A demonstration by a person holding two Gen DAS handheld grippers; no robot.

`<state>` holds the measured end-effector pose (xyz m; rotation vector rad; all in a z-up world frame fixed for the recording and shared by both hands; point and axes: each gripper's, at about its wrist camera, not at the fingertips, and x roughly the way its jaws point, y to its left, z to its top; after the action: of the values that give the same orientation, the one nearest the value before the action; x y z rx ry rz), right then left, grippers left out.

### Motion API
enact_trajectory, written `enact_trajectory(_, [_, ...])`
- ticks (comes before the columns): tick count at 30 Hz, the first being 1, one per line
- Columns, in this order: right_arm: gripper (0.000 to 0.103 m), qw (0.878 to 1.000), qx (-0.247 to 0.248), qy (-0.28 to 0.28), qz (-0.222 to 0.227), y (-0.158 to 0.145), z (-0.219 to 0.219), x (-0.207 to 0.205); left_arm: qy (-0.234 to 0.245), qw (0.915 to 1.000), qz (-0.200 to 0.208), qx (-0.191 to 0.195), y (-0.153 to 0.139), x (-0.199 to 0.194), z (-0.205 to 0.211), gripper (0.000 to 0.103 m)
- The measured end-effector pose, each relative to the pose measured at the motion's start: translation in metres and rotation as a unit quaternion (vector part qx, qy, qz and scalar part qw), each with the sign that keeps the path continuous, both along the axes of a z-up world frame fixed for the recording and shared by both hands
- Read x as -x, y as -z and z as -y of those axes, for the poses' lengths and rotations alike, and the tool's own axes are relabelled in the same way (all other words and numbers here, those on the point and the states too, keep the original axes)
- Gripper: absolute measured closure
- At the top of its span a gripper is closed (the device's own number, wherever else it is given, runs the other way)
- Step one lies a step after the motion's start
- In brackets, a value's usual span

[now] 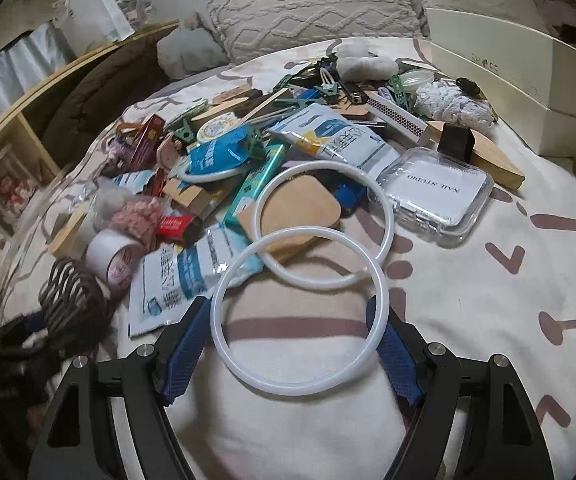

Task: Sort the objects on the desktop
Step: 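Grasp the white plastic ring with the right gripper while left holds the claw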

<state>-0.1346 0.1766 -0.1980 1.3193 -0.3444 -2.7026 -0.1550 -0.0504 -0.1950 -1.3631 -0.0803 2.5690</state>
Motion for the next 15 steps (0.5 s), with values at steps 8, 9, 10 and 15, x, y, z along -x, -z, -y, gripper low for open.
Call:
enact_trajectory(8, [0.023, 1.0, -0.014, -0.018, -0.006, 0.0, 0.003, -0.018, 0.014, 0.9997, -0.011, 0.016, -0.004, -0.006, -0.004, 0.012])
enact_trajectory(9, [0.023, 1.0, -0.014, -0.019, -0.007, 0.0, 0.003, -0.019, 0.016, 0.9997, -0.012, 0.017, -0.005, -0.008, -0.005, 0.012])
enact_trajectory(10, [0.023, 1.0, -0.013, -0.02, -0.008, 0.0, 0.003, -0.02, 0.017, 0.9996, -0.014, 0.017, -0.005, -0.009, -0.005, 0.012])
enact_trajectory(15, [0.023, 0.999, -0.017, -0.024, -0.012, 0.0, 0.004, -0.022, 0.021, 0.9994, -0.021, 0.018, -0.01, -0.019, -0.007, 0.013])
